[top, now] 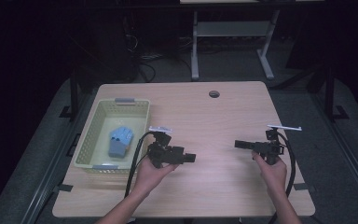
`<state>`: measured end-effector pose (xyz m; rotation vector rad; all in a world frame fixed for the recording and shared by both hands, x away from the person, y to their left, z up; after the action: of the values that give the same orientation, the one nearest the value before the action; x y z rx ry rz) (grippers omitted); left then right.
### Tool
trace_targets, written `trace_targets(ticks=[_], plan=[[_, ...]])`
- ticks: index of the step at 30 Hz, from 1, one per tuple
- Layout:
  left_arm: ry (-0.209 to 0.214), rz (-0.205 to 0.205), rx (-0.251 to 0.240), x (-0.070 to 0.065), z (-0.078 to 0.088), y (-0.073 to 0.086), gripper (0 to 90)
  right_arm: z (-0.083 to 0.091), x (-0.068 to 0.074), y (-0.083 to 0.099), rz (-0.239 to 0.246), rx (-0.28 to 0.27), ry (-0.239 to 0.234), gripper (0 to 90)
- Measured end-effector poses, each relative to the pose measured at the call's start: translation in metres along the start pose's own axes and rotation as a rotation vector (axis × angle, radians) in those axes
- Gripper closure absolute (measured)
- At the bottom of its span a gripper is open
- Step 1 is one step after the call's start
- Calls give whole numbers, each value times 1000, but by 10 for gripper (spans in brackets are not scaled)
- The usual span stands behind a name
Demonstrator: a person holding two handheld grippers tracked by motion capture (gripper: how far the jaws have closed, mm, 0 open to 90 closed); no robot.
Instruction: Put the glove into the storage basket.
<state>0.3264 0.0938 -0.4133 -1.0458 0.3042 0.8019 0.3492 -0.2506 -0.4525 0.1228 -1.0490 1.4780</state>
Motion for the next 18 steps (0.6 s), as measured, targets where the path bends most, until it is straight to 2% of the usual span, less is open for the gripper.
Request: trace_targets(ticks=[13,18], plan=[[16,-6,8,-5,-8,18,256,11,-11,20,-14,3,-18,364],[19,-36,5,-10,-10,32,256,15,-11,31,-19,-6,-39,335]])
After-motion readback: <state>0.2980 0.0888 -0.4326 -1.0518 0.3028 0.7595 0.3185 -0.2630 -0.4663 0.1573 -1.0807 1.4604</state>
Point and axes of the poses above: each handheld gripper's, and its own axes: z roughly backward along the jaws, y roughly out of its underside, x roughly to its left, the point moved 2 cm from there along -z, roughly forward along the jaws, and after that the axes turned 7 degrees about y, right-handed, at the moved point
